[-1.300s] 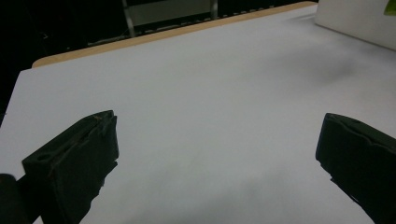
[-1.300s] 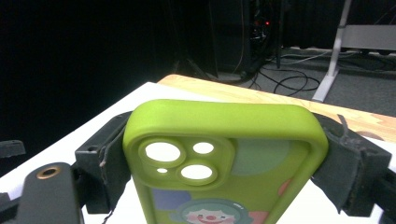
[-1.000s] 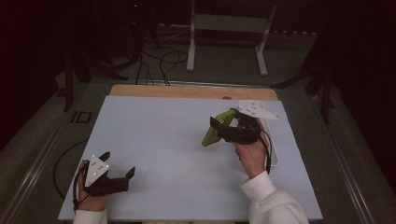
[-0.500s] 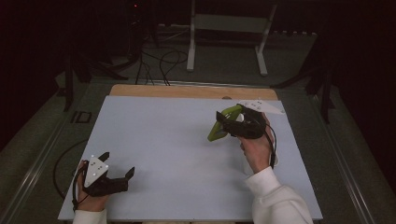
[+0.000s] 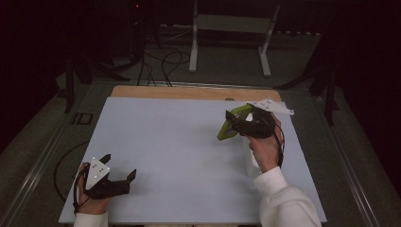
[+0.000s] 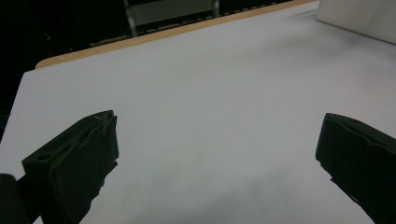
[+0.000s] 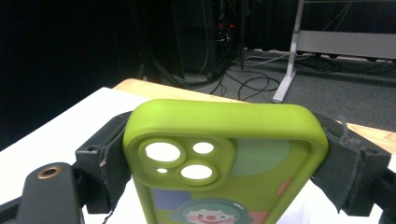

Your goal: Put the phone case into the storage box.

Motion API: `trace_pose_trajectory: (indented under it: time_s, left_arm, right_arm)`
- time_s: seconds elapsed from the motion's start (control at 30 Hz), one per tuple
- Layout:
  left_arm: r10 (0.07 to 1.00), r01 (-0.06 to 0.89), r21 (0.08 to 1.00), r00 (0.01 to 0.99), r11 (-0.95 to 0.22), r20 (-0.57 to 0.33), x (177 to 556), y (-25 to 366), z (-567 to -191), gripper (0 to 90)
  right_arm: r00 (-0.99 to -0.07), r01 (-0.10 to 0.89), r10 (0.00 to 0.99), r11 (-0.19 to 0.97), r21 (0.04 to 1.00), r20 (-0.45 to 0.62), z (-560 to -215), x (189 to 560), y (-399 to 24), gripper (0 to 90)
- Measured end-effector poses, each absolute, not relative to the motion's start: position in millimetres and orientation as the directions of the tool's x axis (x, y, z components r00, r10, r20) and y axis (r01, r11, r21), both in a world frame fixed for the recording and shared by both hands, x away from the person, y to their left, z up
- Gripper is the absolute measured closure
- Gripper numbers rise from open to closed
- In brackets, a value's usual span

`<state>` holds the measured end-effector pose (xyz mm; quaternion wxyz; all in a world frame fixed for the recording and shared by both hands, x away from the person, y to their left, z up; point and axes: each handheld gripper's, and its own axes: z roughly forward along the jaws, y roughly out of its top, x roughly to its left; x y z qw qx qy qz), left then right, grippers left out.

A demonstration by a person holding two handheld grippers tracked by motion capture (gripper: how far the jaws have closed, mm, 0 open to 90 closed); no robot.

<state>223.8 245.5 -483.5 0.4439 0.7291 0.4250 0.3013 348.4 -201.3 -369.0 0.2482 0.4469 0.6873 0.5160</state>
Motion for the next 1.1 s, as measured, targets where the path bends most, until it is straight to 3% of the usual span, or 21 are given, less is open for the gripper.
trace_pose_trajectory:
  time_s: [1.1]
  left_arm:
    - [0.884,0.354,0.903,0.463,-0.243,0.057,223.5,244.4,-484.3,0.0]
  right_arm:
    - [-0.375,0.348,0.922,0.039,0.937,0.101,-352.4,368.1,-227.2,15.6]
